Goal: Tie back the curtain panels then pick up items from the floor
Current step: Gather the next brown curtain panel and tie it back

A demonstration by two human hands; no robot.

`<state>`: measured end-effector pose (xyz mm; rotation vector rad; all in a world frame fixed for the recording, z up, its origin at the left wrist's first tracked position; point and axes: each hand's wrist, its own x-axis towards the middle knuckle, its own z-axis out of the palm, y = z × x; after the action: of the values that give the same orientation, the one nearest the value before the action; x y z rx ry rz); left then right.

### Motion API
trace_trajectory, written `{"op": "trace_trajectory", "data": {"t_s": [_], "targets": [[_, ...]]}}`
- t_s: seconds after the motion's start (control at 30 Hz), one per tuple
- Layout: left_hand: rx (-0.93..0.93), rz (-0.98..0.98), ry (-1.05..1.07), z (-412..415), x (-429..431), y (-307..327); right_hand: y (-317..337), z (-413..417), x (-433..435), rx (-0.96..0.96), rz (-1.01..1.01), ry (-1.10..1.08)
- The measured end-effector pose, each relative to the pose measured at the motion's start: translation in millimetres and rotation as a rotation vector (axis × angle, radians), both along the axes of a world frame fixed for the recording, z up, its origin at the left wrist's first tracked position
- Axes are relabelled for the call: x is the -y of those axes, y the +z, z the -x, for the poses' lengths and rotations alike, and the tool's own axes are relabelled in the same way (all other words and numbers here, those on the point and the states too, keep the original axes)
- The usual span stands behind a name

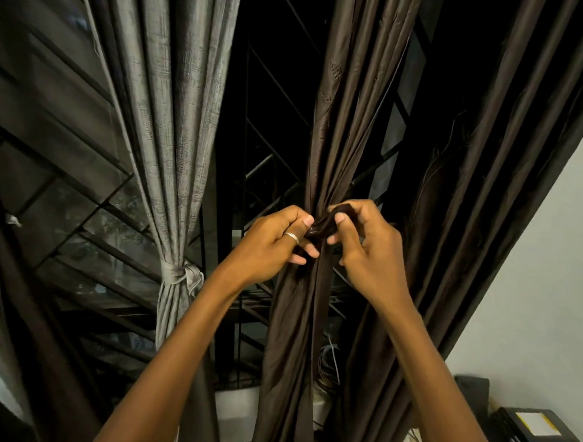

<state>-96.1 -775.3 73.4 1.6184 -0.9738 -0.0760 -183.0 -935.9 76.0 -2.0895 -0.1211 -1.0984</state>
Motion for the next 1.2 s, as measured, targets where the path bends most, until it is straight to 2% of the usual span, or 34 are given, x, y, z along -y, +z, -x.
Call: {"op": "trace_trajectory", "data": {"t_s": [0.2,0.43,0.53,0.67,0.83,1.03,1.2], "targets": [[-0.001,-0.011,-0.060,-2.3,-9.0,7.2,1.6,-11.6,5.7,-0.095,-0.005,0.198],[0.014,-0.069,0.009,-0.3,-16.0,25.1,1.7,-20.3,0.9,-0.049,0.130,0.152],[0.121,-0.038,0.051,3.5,-20.0,30.8,1.4,-20.6,-2.4,-0.053,0.129,0.164],[0.226,-0.120,0.100,2.9,-23.1,36.1,0.3,-21.5,-6.0,-0.054,0.068,0.222],[0.148,-0.225,0.135,-0.6,-23.3,41.1,-1.8,-23.3,-6.1,-0.058,0.007,0.282],[-0.136,-0.238,0.014,-10.0,-26.5,53.0,-3.2,-22.7,-6.2,-0.036,0.036,0.316],[-0.184,-0.211,-0.024,-10.8,-29.3,48.7,-4.8,-23.1,-8.9,-0.033,0.029,0.276]]}}
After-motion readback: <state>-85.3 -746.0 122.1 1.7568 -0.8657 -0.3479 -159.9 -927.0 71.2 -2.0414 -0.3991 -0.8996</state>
